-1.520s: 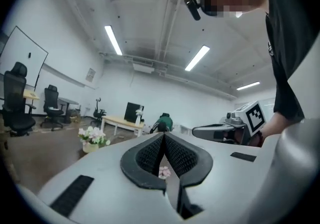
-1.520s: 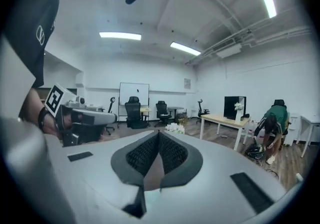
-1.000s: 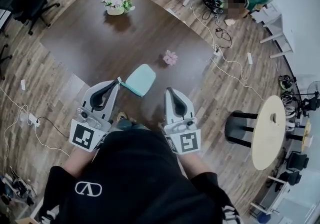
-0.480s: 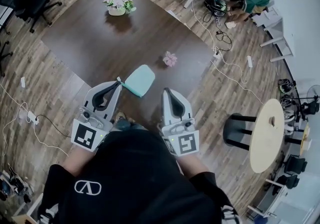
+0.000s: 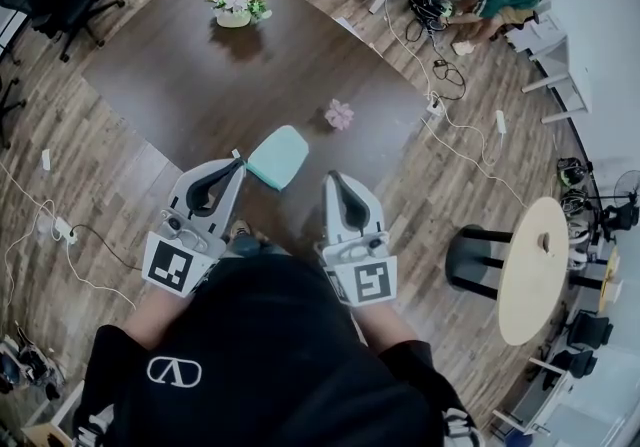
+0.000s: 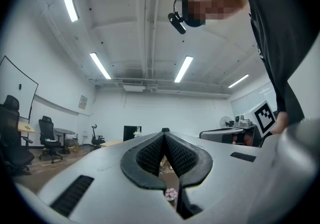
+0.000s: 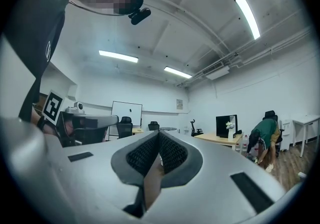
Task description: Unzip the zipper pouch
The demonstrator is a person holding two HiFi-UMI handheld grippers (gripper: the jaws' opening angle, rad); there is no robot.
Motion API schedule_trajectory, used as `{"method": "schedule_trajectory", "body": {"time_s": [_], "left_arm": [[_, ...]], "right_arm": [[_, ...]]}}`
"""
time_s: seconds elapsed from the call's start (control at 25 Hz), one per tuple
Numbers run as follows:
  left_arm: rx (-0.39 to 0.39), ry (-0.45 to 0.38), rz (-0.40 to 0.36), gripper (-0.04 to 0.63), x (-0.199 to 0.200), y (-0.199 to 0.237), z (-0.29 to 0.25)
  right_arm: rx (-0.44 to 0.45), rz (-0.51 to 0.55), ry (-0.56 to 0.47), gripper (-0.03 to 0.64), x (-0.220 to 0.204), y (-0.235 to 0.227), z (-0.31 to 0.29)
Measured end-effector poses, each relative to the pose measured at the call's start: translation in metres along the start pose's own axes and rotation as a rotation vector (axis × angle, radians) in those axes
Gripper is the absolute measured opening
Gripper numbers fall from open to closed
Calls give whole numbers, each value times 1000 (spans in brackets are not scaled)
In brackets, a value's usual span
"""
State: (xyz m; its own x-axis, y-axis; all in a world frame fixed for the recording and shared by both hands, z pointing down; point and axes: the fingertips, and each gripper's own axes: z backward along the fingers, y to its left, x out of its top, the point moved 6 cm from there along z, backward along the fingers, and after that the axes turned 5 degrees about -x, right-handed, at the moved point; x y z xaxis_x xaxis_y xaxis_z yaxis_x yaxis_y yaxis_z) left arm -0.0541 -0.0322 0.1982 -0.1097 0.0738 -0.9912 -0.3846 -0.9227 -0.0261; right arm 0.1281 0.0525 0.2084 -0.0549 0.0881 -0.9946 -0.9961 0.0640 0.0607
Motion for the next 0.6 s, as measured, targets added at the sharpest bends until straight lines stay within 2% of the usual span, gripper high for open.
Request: {"method": "schedule_trajectory", "body": {"time_s": [0.6], "left_arm": [[-7, 5, 9, 2, -1, -1, -5]], "right_arm": [[5, 1, -1, -2, 3, -1, 2]]}}
